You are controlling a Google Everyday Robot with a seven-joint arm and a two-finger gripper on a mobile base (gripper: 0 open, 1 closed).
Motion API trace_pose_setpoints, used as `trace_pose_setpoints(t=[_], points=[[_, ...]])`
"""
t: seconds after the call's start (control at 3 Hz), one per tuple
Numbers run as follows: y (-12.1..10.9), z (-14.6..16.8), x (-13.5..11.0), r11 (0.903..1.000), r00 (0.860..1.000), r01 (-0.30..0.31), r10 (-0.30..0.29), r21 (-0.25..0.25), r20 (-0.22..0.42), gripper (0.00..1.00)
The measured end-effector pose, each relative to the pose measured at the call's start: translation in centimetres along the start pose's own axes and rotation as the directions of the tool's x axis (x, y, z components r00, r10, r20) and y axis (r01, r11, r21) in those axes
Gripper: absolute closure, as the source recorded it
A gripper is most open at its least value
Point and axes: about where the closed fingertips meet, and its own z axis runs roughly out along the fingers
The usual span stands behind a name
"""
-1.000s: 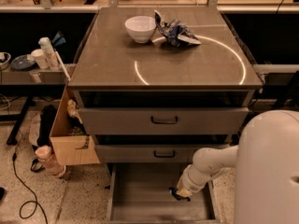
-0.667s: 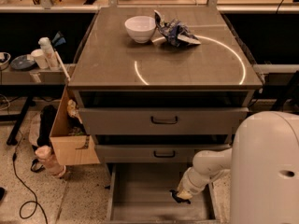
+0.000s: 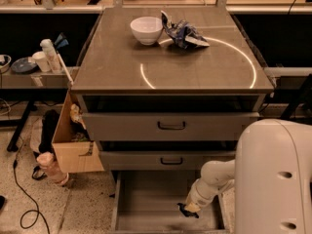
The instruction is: Place rxbar blueberry into bottom drawer
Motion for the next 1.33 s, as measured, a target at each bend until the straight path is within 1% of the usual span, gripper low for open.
trace_pose_setpoints(t=[1.0,1.33], points=[[0.7,2.9,2.0,0.9964,0.997,-0.071,0.069,-0.046,-0.030,1.00],[0.4,2.9,2.2,0.9968,0.996,-0.080,0.080,-0.003,-0.046,1.00]])
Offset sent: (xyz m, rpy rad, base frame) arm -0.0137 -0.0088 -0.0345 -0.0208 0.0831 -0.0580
